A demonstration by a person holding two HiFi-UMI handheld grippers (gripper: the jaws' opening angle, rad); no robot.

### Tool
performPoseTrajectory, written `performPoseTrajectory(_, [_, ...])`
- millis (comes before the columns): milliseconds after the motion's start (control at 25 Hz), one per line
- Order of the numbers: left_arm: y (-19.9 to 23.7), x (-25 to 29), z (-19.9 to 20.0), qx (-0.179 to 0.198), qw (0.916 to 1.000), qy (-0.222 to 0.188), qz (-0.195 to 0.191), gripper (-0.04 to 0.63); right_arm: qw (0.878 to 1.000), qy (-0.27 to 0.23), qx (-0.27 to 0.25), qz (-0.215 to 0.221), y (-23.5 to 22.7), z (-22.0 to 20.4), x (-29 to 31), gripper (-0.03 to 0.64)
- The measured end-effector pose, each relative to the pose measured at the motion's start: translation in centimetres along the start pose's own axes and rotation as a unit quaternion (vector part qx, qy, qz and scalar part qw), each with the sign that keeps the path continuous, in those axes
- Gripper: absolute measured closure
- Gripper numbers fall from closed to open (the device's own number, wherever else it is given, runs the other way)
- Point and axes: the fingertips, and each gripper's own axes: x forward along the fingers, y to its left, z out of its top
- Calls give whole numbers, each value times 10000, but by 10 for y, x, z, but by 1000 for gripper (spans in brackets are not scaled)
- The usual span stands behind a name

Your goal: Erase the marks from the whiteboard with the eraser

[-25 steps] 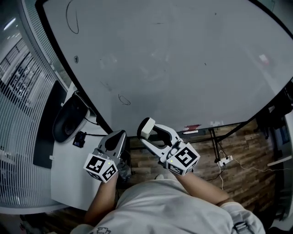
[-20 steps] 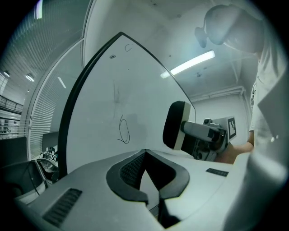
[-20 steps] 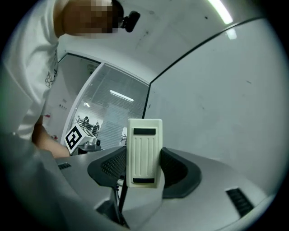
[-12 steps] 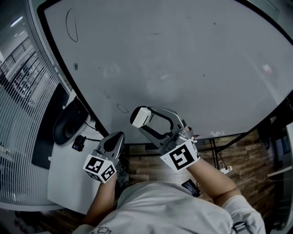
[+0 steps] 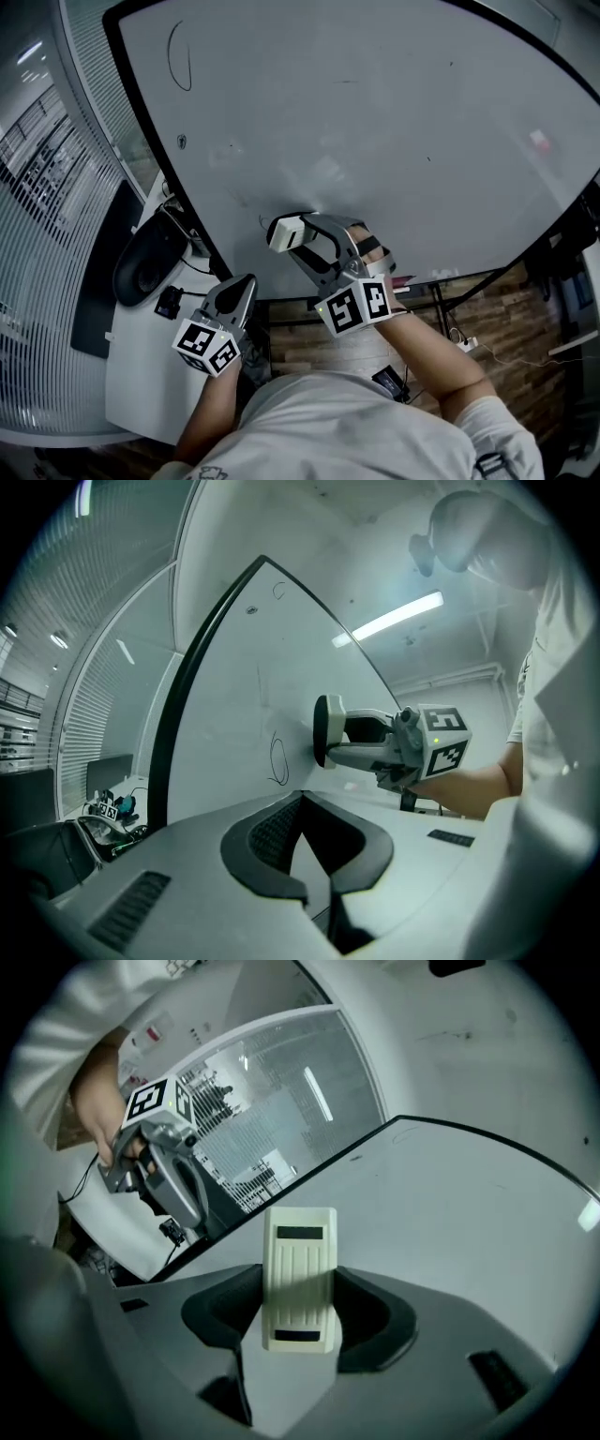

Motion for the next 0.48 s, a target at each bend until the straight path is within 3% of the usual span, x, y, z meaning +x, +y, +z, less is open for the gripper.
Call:
performPoseTrajectory(320, [13,-16,0,-43,9996,18,-287,588,9948,549,-851,-142,12,5,26,382])
performPoseTrajectory(480, [20,-23,2,-71,9989,39,-471,588,9926,618,-1025,-191,9,15,35,382])
